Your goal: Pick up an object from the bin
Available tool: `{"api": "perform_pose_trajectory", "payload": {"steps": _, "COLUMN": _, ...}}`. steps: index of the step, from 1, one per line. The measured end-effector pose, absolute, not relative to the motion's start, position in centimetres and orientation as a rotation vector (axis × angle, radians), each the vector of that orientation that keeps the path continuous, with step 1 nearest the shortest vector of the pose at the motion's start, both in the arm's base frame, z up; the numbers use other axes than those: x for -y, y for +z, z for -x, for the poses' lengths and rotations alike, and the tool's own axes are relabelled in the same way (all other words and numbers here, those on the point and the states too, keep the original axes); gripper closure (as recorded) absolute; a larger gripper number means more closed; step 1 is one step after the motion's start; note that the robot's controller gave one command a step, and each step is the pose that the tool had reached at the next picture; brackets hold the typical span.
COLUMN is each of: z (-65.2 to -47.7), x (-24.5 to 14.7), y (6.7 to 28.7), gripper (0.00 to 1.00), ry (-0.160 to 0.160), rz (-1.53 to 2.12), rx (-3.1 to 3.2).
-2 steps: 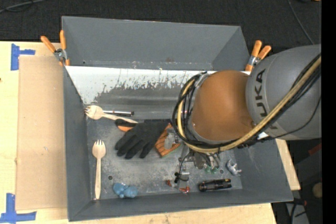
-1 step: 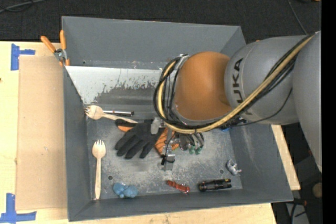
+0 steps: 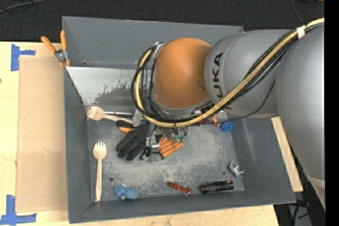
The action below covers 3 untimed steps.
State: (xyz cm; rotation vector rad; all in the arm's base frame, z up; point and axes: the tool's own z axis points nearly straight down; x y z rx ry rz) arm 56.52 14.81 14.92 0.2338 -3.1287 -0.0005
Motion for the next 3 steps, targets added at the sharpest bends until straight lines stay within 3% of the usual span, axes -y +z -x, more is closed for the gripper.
{"api": "perform_pose_trajectory", "payload": {"steps": 1, "z": -62.2, "x": -15.6, "y": 10.5, "gripper": 0.0, "ry": -0.002, "rz": -0.327, "rx": 3.128}}
{"api": "perform_pose_trajectory", "payload": {"steps": 2, "z": -59.3, "x": -14.3, "y": 8.1, "gripper": 0.0, "ry": -0.005, "rz": 0.057, "rx": 3.14}}
{"api": "perform_pose_trajectory", "payload": {"steps": 3, "z": -59.5, "x": -13.1, "y": 7.5, "gripper": 0.0, "ry": -0.005, "rz": -0.136, "rx": 3.138}}
